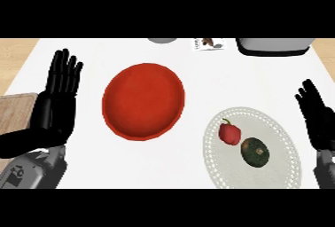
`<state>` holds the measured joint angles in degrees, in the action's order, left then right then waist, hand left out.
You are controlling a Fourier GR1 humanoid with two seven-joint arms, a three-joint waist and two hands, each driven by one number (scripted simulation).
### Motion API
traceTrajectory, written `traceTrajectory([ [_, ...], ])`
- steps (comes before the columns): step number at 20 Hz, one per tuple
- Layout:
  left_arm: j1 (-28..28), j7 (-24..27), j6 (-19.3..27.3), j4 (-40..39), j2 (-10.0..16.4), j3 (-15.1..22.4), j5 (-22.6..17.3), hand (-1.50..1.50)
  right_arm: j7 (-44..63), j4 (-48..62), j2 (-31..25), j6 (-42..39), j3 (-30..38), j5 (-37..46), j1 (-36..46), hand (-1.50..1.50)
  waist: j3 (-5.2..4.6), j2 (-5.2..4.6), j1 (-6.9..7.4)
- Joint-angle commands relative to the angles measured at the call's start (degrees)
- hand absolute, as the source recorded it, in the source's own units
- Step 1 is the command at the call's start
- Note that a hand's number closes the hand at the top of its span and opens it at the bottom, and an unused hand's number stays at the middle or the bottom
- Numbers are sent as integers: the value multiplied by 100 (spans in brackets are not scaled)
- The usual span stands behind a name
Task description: Pick the squash from the placemat and place it in the bowl
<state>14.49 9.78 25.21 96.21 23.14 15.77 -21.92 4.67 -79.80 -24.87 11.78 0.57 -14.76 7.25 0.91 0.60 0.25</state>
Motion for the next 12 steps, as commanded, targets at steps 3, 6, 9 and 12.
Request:
traceTrajectory([
  [3, -55, -183, -139, -235, 459, -336, 27, 0, -598, -977, 566, -1418, -1069, -401, 270, -150, -77, -28, 146],
  [6, -162, -239, -215, -486, 661, -374, 82, 0, -846, -1732, 1099, -2261, -2106, -571, 879, -150, -76, -1, 576],
  [9, -345, -454, -317, -668, 901, -749, -180, 0, -1767, -2209, 826, -283, -2112, 1737, 134, -150, -99, 37, -101],
  [12, -269, -468, -562, -885, 1063, -1064, -390, 0, -2592, -2871, 620, -249, -2636, 2330, -789, -150, -93, 10, -237],
])
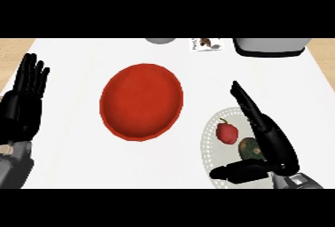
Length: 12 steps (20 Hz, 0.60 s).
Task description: Pick the squash from the placemat and place it in the bowl
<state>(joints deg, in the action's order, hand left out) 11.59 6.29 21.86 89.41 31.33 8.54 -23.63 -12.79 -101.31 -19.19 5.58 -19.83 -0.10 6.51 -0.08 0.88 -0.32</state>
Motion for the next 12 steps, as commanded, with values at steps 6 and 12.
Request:
traceTrajectory([
  [6, -21, 83, -592, -466, 259, -545, -291, 0, -912, -1920, -997, 718, -890, 2144, -2180, -150, -2, -45, -188],
  [12, -207, 27, -664, -367, 300, -649, -331, 0, 684, -3543, -2185, 341, 192, 2523, -2891, -150, -11, -31, -208],
])
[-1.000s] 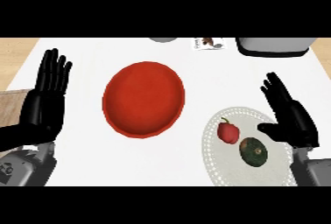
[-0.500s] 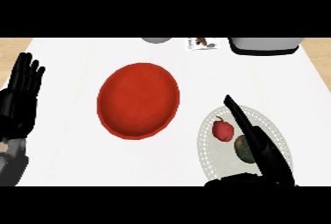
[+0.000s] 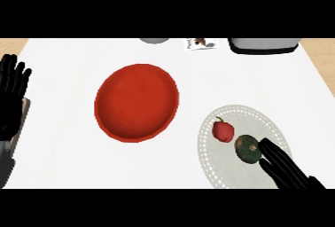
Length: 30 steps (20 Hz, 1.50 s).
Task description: Pick the squash from the placemat and place it in the bowl
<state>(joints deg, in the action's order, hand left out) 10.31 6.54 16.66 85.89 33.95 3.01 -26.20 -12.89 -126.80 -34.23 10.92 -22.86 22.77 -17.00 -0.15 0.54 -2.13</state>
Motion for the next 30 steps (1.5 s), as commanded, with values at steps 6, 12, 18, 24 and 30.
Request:
traceTrajectory([
  [6, 4, 83, -111, -15, -121, 4, 53, 0, 1934, -1344, -1886, -1459, 1157, 302, -813, -150, -5, -24, 59],
  [12, 14, 46, -202, -115, -144, -76, 77, 0, 2553, -1762, -2667, -2437, 1351, 254, -958, -150, -1, -22, 81],
  [18, 60, 100, -367, -176, -382, -190, 297, 0, 2726, -1403, -2298, -3228, 1780, -164, -540, -150, 12, -41, 160],
  [24, 729, -324, -524, -593, -424, -439, 435, 0, 2349, -521, -1655, -3446, 1481, 260, 47, -150, 15, -56, 164],
  [30, 121, -247, -619, -48, -619, -436, 632, 0, 2563, 379, -722, -3455, 476, 1176, 754, -150, 16, -58, 252],
])
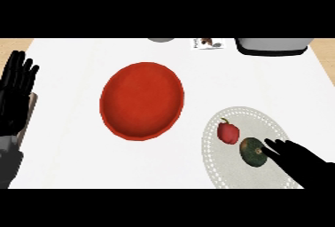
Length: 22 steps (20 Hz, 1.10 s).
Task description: Pick the squash from the placemat and place it in the bowl
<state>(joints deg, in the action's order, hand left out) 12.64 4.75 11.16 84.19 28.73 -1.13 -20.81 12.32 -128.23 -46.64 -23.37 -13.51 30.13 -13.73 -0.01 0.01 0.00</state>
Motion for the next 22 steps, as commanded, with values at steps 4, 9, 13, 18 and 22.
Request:
traceTrajectory([
  [4, 199, -180, -98, -1, -206, -169, 273, 0, -399, 676, 576, -87, -11, 643, 6, -150, 2, 2, -25],
  [9, 207, 83, -187, -244, -448, -205, 491, 0, -399, 1451, 1069, -248, -71, 900, 828, -150, 1, -6, 1],
  [13, -178, 497, -546, -478, -564, -369, 464, 0, -1379, 1844, 958, 78, 274, 1037, 504, -150, 1, -5, -14],
  [18, -203, -213, -596, 278, -315, -694, 409, 0, -1872, 1722, 1043, 183, 235, 1371, 59, -150, 2, 8, -25],
  [22, 29, -313, -552, 170, -523, -667, 710, 0, -1501, 1946, 1671, -105, 47, 1715, 754, -150, 1, 2, -8],
])
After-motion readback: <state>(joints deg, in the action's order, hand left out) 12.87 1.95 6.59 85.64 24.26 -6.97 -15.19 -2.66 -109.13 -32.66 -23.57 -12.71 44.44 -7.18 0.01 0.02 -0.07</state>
